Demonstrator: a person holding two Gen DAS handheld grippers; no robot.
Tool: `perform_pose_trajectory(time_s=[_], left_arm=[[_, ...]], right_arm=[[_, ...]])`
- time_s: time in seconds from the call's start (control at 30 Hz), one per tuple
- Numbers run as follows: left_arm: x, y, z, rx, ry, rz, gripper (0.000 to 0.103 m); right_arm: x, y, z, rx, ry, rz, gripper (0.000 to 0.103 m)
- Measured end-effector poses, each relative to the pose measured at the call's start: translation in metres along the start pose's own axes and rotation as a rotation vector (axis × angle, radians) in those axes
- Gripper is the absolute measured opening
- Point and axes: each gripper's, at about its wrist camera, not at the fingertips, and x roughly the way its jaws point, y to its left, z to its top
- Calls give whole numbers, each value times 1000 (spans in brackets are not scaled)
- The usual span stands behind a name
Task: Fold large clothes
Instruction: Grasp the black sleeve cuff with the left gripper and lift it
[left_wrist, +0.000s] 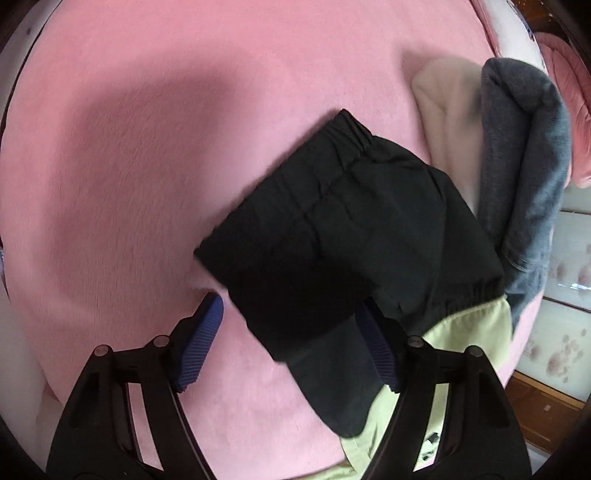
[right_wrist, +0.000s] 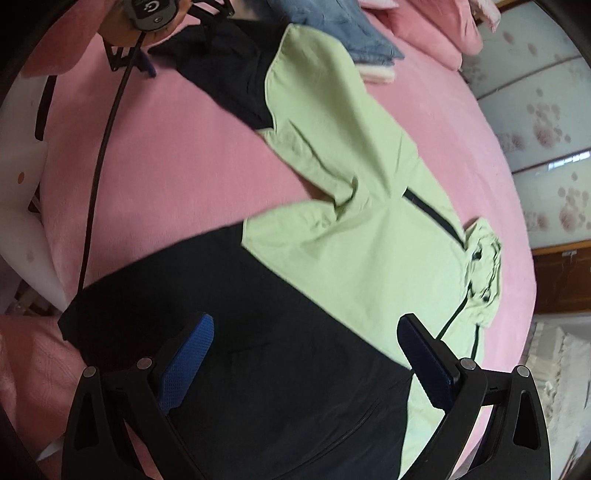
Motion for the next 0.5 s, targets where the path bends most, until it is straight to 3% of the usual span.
perform_pose_trajectory(time_s=[0.1, 0.17, 0.3, 0.5], left_arm=[[9, -17, 9, 108, -49, 29, 45], [9, -26, 14, 154, -80, 3, 17], [-10, -47, 16, 274, -206, -138, 10], [-59, -82, -14, 463, -338, -301, 5]], right_arm=[[10, -3, 5, 18, 33, -9, 101], [16, -1, 17, 31, 44, 1, 101], [17, 1, 21, 39, 28, 6, 101], [-16, 3, -23, 27, -35, -4, 101]])
